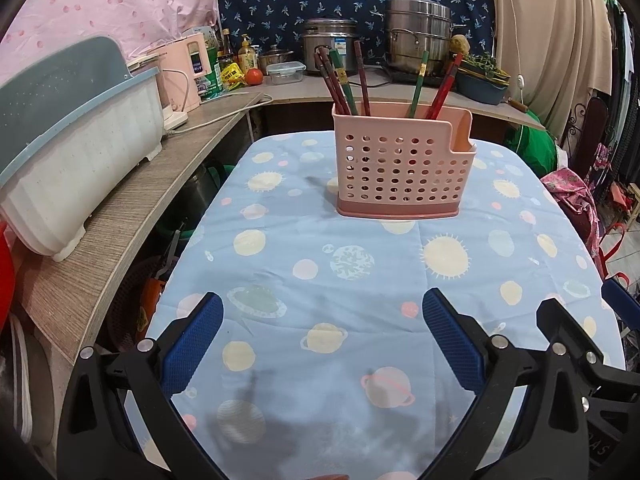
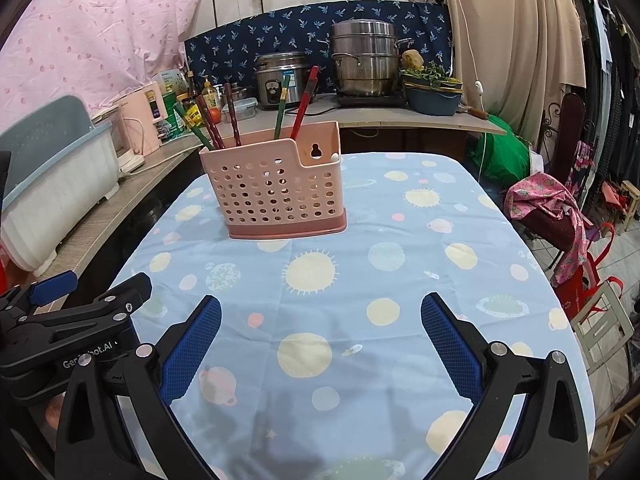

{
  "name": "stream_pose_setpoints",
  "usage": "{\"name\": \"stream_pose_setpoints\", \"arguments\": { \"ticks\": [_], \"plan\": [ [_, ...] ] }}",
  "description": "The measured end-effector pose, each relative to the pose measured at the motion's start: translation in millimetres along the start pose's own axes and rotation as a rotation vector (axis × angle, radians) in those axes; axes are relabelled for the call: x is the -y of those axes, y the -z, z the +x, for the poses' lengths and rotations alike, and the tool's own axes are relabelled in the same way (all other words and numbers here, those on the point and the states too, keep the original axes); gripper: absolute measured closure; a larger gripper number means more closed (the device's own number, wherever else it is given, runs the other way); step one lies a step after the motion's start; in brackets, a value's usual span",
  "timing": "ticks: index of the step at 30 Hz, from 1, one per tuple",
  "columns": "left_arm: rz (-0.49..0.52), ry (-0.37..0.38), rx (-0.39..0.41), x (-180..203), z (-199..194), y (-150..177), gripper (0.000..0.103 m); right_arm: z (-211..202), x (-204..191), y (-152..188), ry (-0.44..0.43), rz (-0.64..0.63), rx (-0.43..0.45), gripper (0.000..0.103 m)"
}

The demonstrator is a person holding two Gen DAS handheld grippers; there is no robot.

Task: Organize utensils

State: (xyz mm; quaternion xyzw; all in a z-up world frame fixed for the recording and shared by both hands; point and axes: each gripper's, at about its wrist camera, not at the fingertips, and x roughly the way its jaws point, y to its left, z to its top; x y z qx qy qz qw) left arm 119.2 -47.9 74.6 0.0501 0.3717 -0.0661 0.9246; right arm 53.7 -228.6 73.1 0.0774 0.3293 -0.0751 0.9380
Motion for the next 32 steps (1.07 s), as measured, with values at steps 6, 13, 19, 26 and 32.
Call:
{"name": "stream_pose_setpoints", "arguments": {
  "ticks": [6,13,19,26,32],
  "plan": [
    [-0.001,-0.008,0.008,0.3,0.5,0.6,0.008,0.0,-0.6,0.0,0.001,-0.001,0.0,0.006],
    [0.001,-0.01,0.009,0.8,2.1,0.6,0.008,0.2,-0.6,-0.5,0.001,0.0,0.0,0.006],
    [0.002,-0.012,0.009,0.9,2.5,0.3,0.008,0.1,-0.4,-0.1,-0.001,0.0,0.0,0.006],
    [0.003,-0.012,0.009,0.7,3.7,0.6,0.008,0.4,-0.8,-0.5,0.001,-0.001,0.0,0.006],
    [-0.001,-0.015,0.008,0.4,4.3,1.0,0.008,1.1,-0.2,1.3,0.0,-0.001,-0.002,0.006]
  ]
}}
